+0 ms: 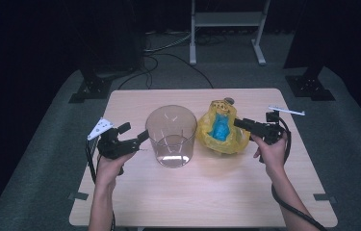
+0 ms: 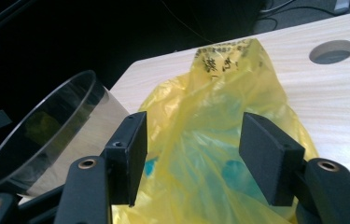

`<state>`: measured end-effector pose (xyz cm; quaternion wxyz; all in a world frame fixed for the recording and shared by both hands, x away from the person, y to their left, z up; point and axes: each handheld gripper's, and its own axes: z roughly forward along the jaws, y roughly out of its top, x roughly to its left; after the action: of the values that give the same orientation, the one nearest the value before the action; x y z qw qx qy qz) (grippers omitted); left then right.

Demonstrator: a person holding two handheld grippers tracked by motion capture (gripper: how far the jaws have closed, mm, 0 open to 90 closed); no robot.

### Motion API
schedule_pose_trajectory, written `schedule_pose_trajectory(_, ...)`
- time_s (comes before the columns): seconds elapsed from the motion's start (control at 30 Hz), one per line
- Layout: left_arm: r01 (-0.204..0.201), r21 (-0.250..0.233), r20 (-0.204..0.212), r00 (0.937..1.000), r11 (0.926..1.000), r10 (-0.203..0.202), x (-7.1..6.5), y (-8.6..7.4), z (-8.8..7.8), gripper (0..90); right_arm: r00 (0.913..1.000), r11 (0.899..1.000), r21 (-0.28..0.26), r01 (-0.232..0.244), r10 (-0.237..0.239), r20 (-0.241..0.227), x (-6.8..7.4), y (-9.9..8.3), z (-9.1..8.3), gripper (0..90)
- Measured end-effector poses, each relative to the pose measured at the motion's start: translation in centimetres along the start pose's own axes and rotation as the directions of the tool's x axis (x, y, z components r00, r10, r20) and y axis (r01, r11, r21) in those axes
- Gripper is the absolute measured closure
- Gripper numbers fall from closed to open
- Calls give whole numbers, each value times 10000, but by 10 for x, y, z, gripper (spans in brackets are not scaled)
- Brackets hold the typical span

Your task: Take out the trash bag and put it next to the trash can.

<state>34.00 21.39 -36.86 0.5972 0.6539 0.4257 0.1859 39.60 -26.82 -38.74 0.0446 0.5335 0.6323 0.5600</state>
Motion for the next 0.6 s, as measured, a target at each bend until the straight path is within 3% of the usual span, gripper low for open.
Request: schedule_pose_trajectory(0.6,-58,67,2,10000,10000,58,0,0,2,80,9991,9994,136,-307,303,292,-30,-27,-20,416)
